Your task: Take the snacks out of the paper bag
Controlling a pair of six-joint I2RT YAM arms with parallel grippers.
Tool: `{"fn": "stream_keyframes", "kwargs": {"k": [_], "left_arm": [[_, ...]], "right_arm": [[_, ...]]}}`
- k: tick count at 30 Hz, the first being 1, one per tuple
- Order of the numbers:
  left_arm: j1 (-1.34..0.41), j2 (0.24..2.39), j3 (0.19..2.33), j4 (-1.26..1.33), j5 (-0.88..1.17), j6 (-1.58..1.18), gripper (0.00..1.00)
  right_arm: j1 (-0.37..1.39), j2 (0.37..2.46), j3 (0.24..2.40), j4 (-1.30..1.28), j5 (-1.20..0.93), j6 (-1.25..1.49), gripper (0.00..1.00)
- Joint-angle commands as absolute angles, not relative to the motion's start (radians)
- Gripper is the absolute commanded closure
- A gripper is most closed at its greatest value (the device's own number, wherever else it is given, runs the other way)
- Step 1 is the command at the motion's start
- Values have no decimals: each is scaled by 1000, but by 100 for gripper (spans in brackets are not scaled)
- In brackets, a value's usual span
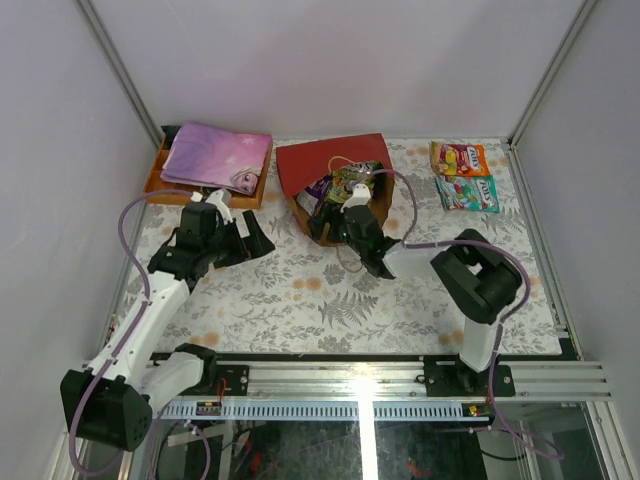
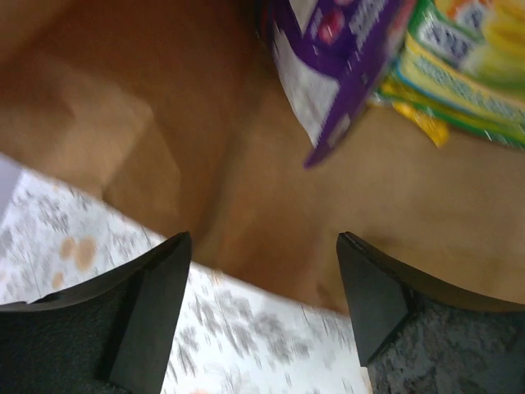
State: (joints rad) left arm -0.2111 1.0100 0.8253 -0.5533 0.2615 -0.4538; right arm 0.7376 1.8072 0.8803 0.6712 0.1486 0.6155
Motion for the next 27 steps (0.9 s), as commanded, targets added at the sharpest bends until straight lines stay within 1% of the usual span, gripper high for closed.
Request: {"fn": "stream_keyframes", "kwargs": {"k": [1,5,12,14,18,23,25,27], "left_arm": [[-206,978,801,-524,244,-429,0],[-204,971,798,-522,258,-428,0],[-204,968,811,-537,254,-409,0],[-205,963,809,-546,249,-403,0],[-205,935,801,-559,209,-399,0],[-205,923,805,-554,173,-379,0],[-205,930,806,-554,147,-372,0],[-205,935,806,-555,139,-371,0]], "right_arm": [[685,1954,1004,921,137,691,23],[631,2072,1071,969,148,786,26],[625,2170,1188,951,201,734,25],[621,2208,1238,932,192,738,27],[621,2272,1309,927,175,755,34],[621,2308,1355,926,153,771,49],[621,2303,1351,935,137,776,59],[621,2287,1334,951,111,779,72]]}}
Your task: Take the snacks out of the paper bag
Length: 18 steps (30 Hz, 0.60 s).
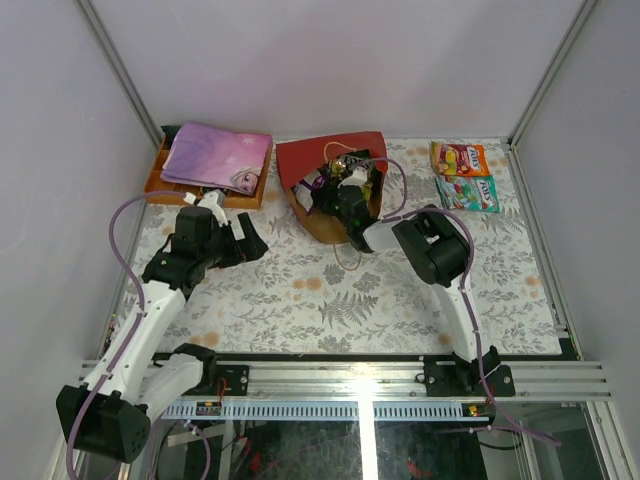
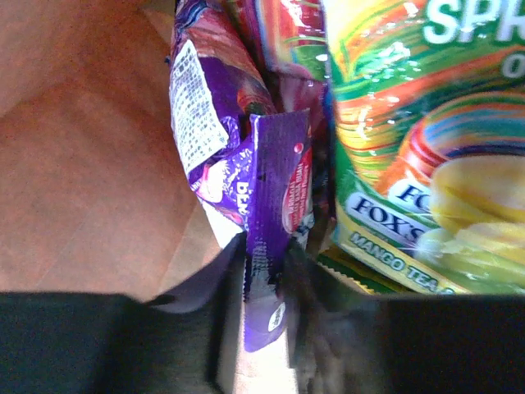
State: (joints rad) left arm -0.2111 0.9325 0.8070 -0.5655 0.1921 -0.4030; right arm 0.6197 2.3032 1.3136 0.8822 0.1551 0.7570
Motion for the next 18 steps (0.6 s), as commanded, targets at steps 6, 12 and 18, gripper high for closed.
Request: {"fn": "stream_keyframes", "kwargs": {"k": [6,12,18], "left_arm": [[-206,938,818,-555,134,-376,0],[-205,969,863,-524,133,-388,0],[-205,1004,903,-518,122,-385,0]], "right_arm": [[637,2191,1233,982,66,798,100],[658,2010,1080,988,22,822,100],[661,1770,992,841,-81,733,100]]}}
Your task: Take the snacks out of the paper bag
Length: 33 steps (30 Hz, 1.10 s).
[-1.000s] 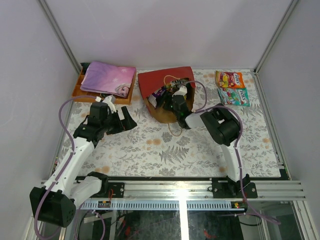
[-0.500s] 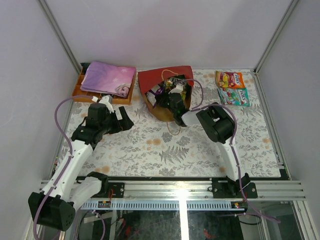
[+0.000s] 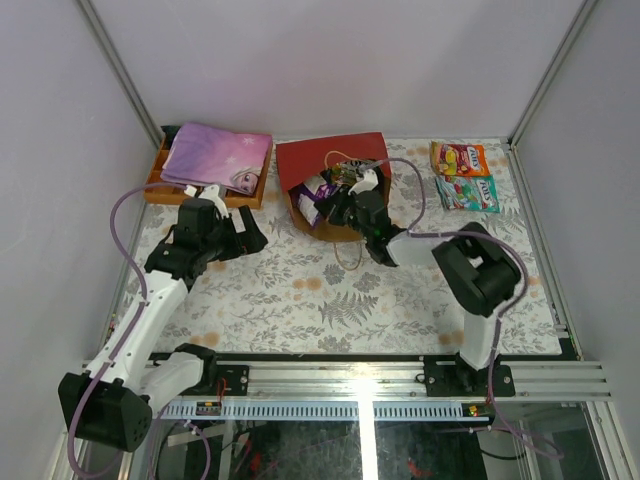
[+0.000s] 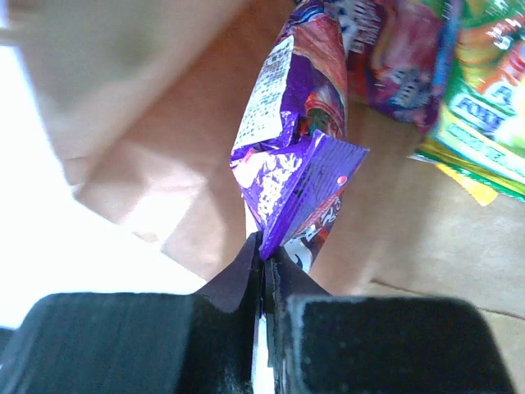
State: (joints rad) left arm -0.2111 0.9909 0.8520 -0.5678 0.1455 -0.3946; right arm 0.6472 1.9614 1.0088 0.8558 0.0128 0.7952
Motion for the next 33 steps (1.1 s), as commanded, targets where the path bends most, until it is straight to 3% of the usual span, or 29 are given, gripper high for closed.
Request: {"fn": "stream_keyframes", "kwargs": {"k": [1,13,21,28,33], "left_arm": [[-206,1008,909,-514,120,-389,0],[-203,1031,939,-462,179,-448,0],[-205,1010,874,-437,179,-504,0],[-204,1013,874,-442,176,-498,0],[-205,1010,862,-460,170,-479,0]], "right_arm": [[662,1724,981,802,-95,709,100],[660,1222,814,335,-295,509,100],[592,911,787,89,-263,418,100],[348,875,780,80,-477,509,100],[214,851,780,85,-459,568,100]]}}
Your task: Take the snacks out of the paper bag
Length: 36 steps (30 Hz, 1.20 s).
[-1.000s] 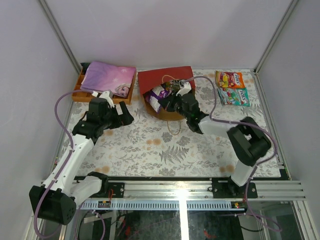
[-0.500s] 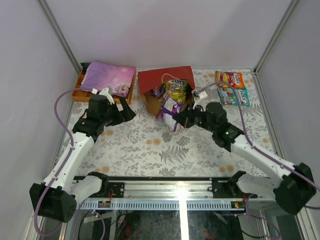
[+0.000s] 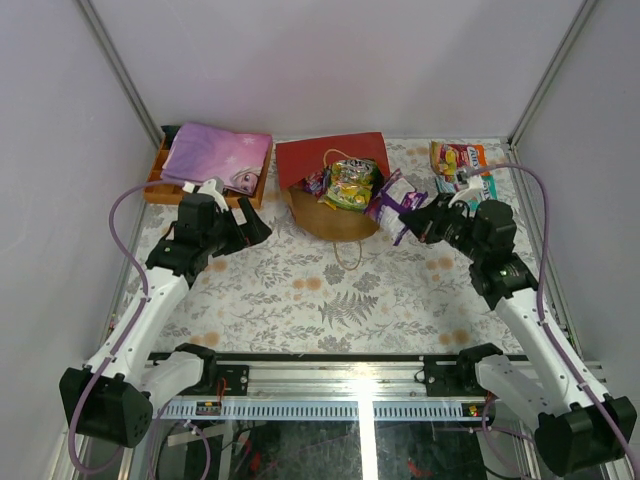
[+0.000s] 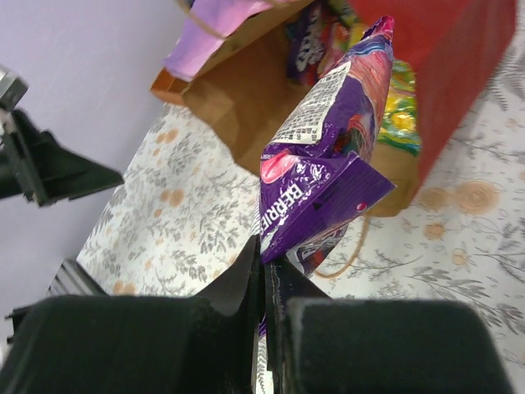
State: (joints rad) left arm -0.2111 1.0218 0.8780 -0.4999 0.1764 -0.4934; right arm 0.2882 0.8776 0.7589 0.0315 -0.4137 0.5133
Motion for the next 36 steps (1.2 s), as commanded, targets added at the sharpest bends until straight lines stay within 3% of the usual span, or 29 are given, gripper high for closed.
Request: {"fn": "stream_keyframes", "kwargs": {"k": [1,12,18,24,32,36], "left_arm": [[-205,1008,855,-462,168,-476,0],[-204,956,785,-486,193,-472,0],[-205,931,759,-496,243,-469,0],[-206,900,734,-520,236,-467,0],[-229,881,721,-514,224,-477,0],[-254,875,717,-515,196,-483,0]], "right_arm": [[189,853,783,78,-446,575,100],[26,929,755,22,-124,676,100],[-2,1123,739,232,-156,767,100],[-2,1404,857,445,-228,859,100],[-2,1722,1029,593,-259,962,100],[-2,1831,1001,681,-288,1016,100]]}}
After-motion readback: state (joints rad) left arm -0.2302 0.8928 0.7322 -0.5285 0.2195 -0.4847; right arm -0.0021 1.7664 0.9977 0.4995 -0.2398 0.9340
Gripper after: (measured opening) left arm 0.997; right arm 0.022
